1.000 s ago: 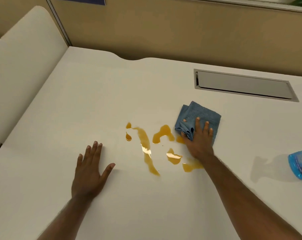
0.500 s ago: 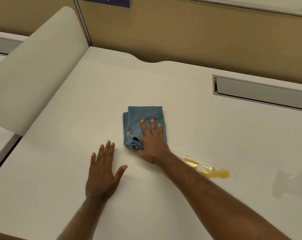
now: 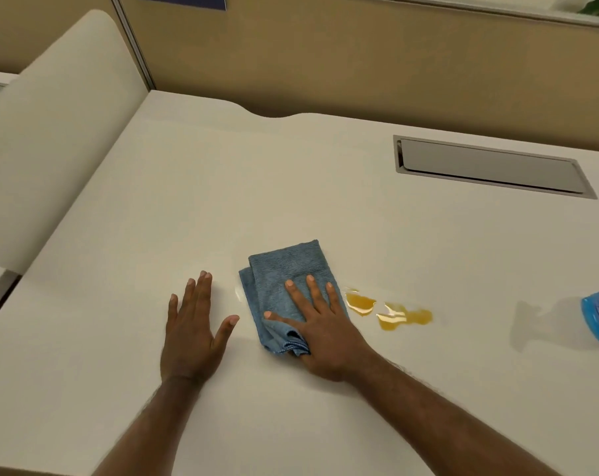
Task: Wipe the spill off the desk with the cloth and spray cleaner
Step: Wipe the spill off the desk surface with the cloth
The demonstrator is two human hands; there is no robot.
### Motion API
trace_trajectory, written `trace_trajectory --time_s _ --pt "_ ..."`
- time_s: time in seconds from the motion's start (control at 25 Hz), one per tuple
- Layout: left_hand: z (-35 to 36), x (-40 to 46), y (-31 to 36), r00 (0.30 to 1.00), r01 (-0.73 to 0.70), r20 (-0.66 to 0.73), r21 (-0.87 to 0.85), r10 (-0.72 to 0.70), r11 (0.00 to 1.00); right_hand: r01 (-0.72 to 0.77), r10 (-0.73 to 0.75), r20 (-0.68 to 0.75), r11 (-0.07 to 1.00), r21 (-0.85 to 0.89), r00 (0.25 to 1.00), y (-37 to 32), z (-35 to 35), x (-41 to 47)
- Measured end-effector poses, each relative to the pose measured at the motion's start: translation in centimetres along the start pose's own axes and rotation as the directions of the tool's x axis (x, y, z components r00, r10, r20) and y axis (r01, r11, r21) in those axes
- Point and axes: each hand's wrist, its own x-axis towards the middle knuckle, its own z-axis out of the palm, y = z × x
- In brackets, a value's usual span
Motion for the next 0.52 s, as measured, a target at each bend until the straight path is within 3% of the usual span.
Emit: trace_trajectory --time_s 0.32,0.52 --pt "-0.4 -0.5 0.4 0.999 -0.024 0.038 0.026 0.023 0.999 -0.216 0.219 -0.091 0.976 0.036 0.971 -0.1 0.6 -2.8" --pt "-0.4 -0.5 0.3 0.999 -0.019 0.043 0.029 0.017 0.999 -0.435 0.451 -0.141 0.891 0.134 0.881 -2.0 0.8 1.3"
